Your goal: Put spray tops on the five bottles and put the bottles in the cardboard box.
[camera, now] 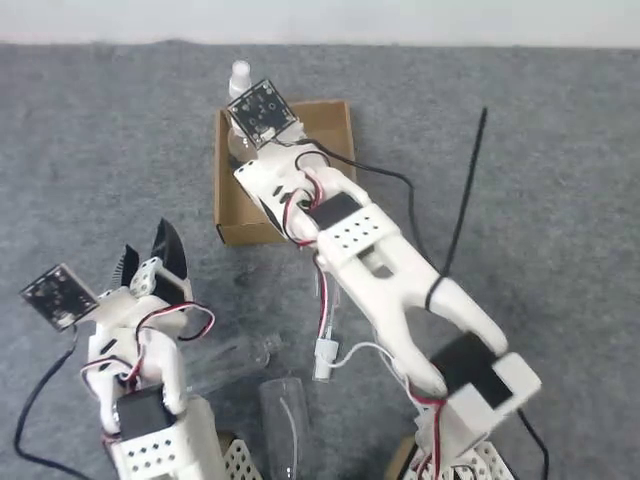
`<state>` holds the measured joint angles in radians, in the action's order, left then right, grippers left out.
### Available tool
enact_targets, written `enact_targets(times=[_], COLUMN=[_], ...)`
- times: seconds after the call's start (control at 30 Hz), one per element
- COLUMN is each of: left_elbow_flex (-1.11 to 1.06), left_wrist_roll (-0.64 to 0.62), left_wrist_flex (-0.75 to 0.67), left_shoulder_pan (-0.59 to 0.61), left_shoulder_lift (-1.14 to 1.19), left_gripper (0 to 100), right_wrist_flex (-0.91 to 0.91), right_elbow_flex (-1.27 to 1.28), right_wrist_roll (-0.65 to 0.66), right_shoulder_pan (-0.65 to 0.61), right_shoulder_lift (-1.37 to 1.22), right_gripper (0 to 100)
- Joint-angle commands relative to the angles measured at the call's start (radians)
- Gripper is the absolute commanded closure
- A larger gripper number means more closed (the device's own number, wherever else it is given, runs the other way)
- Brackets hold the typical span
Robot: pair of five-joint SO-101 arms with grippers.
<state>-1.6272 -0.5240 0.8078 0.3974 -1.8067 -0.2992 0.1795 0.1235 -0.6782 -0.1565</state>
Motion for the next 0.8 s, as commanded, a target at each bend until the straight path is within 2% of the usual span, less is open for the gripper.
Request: enact_targets(times=[0.0, 0.33, 0.77], left_elbow_flex=[-0.036, -0.042, -0.042], left_wrist_roll=[0.009, 0.009, 0.009], left_wrist_flex=[-0.107, -0.117, -0.118], left_shoulder_pan=[0.003, 0.003, 0.003], left_shoulder_lift=[-0.018, -0.018, -0.018], left_gripper=[79, 79, 79], right_wrist_flex=[0.024, 0.024, 0.073], right_elbow_flex=[-0.112, -0.250, -0.269], right_wrist_roll=[-0.011, -0.009, -0.011], right_shoulder_pan=[-0.010, -0.018, -0.018], right_shoulder_lift=[-0.030, -0.237, -0.326], right_gripper=[98.9, 98.8, 98.8])
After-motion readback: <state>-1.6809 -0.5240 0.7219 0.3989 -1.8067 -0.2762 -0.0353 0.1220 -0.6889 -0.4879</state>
